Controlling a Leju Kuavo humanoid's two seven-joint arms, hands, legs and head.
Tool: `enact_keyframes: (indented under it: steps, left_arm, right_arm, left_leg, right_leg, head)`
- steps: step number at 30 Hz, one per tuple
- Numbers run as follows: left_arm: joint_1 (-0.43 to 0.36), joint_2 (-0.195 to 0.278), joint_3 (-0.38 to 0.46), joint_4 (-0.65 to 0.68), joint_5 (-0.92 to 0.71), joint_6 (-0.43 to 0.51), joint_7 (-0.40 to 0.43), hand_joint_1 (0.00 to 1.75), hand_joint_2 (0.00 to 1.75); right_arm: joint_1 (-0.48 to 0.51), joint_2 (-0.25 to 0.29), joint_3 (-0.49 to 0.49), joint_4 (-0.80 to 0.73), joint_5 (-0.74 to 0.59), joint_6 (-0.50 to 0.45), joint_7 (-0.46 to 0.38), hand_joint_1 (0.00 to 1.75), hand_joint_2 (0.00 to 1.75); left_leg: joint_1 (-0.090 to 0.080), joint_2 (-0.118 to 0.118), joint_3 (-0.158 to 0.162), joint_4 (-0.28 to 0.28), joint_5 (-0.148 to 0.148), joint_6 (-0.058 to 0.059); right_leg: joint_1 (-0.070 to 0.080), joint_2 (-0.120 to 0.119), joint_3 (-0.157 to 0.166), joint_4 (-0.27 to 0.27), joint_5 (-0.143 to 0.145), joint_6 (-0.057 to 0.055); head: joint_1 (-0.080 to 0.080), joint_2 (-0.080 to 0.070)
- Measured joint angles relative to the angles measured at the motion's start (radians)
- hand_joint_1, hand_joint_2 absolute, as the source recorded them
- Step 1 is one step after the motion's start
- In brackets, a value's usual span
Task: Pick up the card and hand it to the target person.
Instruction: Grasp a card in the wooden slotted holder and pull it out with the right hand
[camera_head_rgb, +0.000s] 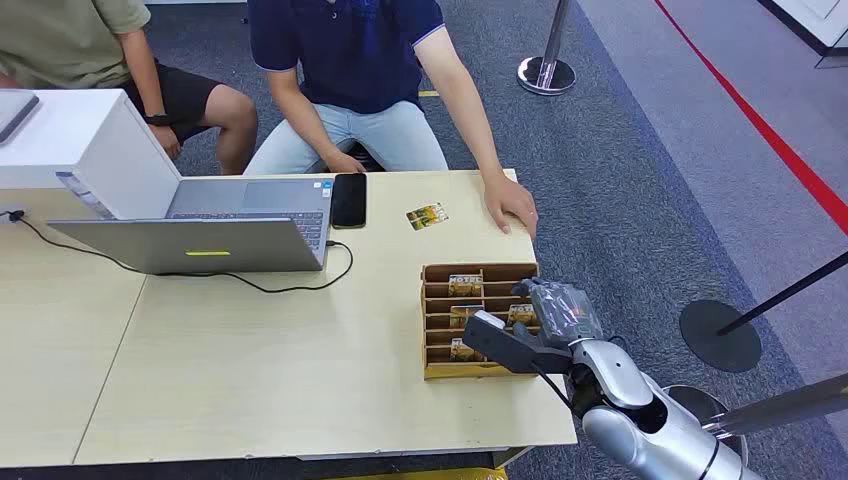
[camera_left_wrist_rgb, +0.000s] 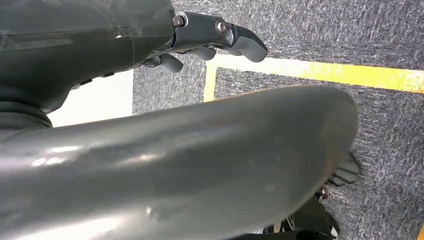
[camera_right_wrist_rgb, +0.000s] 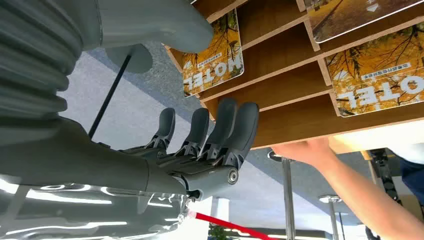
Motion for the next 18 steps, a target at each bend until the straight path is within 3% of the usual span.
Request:
enact_keyframes:
  steps: [18]
  left_arm:
    - [0.000,0.000,0.000,0.000,0.000,0.001,0.000,0.00,1.75]
  right_arm:
    - [0.000,0.000,0.000,0.001,-0.002,0.000,0.000,1.75,1.75]
  left_leg:
    - [0.000,0.000,0.000,0.000,0.000,0.000]
  right_leg:
    - [0.000,0.000,0.000,0.000,0.000,0.000]
  head:
    - [0.000,0.000]
